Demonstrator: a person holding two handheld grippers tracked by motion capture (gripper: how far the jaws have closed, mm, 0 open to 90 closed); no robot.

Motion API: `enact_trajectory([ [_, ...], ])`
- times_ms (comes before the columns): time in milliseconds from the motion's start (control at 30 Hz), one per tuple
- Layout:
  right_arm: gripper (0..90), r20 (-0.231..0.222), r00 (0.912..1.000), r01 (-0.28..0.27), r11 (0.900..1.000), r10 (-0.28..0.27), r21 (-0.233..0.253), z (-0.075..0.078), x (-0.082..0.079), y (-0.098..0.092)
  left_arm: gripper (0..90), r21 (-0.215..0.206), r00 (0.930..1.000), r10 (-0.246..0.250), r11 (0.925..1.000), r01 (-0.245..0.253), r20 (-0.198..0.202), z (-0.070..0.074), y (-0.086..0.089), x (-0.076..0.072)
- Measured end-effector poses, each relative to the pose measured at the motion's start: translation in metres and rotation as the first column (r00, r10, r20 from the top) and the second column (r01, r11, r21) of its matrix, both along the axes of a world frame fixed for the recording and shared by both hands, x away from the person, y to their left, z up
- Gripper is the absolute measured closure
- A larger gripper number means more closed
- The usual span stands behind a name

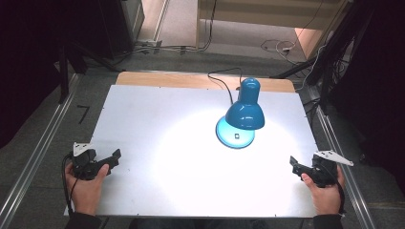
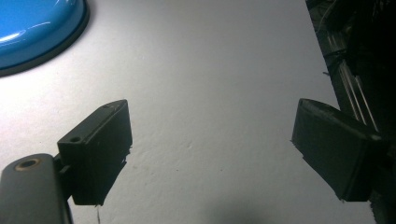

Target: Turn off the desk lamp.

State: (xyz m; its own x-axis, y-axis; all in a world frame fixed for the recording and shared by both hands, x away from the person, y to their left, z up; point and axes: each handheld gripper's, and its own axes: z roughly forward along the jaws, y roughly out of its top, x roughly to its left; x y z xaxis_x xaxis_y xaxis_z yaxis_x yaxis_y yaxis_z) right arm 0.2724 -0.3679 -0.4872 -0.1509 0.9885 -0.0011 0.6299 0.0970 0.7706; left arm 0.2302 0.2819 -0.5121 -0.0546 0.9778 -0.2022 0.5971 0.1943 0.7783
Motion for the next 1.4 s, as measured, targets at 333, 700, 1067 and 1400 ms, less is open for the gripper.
enact_trajectory([
  [333,10.8,0.003,0.9992,-0.040,0.999,0.040,-0.009,0.002,0.002,0.015,10.2,-0.001,1.0000,-0.002,1.0000,0.002,-0.002,0.000,0.001,0.000],
  [700,11.0,0.007,0.9985,-0.054,0.999,0.054,-0.008,0.003,0.004,0.021,10.2,0.003,0.9999,-0.007,1.0000,0.007,-0.007,-0.001,-0.001,0.001],
  [1067,11.6,0.006,0.9978,-0.067,0.998,0.067,-0.009,0.001,0.007,0.027,10.2,0.004,0.9999,-0.007,1.0000,0.007,-0.011,-0.002,-0.001,0.002],
  [1400,11.7,0.004,0.9965,-0.083,0.996,0.083,-0.011,0.002,0.010,0.033,10.2,0.002,0.9998,-0.012,0.9999,0.012,-0.014,-0.003,-0.001,0.003],
])
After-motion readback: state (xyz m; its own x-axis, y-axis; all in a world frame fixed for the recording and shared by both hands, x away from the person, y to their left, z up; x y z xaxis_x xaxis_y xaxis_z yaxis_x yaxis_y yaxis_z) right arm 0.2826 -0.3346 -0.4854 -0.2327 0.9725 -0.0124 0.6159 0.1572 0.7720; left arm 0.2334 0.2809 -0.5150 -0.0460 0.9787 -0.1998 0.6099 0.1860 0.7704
